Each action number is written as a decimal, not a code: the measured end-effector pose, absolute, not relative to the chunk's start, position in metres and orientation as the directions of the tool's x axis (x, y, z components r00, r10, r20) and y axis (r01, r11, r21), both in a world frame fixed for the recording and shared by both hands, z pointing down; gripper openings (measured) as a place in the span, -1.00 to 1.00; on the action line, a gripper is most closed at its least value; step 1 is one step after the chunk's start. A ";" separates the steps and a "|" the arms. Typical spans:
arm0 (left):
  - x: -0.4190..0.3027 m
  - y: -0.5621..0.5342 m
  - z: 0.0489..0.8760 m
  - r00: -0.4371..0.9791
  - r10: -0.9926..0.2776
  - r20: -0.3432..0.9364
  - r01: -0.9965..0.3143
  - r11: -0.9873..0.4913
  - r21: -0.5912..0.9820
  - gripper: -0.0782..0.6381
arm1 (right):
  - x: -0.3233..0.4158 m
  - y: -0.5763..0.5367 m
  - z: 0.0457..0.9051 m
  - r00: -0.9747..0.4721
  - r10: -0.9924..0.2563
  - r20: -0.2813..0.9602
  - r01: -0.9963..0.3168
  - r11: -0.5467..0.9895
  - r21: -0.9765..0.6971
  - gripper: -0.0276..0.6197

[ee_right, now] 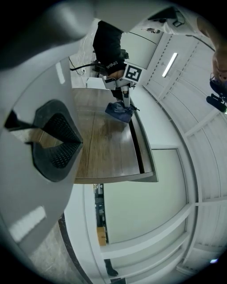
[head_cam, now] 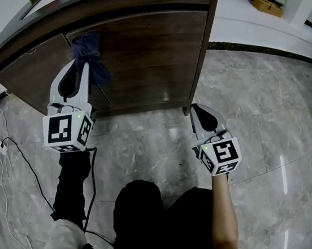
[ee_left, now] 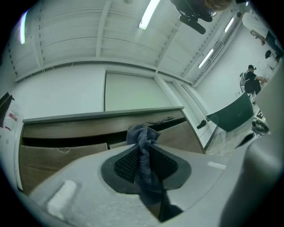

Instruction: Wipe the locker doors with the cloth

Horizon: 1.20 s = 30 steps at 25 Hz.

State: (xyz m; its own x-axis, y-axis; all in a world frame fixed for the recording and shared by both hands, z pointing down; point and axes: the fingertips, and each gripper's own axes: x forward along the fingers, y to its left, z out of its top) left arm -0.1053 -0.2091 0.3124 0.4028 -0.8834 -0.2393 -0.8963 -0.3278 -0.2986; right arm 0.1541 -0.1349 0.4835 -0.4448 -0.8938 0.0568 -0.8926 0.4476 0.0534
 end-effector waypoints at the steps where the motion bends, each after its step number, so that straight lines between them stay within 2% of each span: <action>1: -0.107 -0.212 0.306 0.395 -0.884 -0.251 -0.900 -0.318 -0.299 -0.59 | 0.154 -0.135 0.481 -0.446 -0.894 0.051 -0.892 0.448 0.056 -0.90; 8: -0.118 -0.233 0.293 0.355 -0.898 -0.259 -0.914 -0.276 -0.297 -0.59 | 0.150 -0.137 0.466 -0.452 -0.892 0.025 -0.889 0.453 0.068 -0.90; 30: -0.138 -0.274 0.388 0.252 -0.959 -0.132 -0.948 -0.217 -0.231 -0.59 | 0.152 -0.136 0.481 -0.451 -0.890 0.062 -0.888 0.455 0.069 -0.90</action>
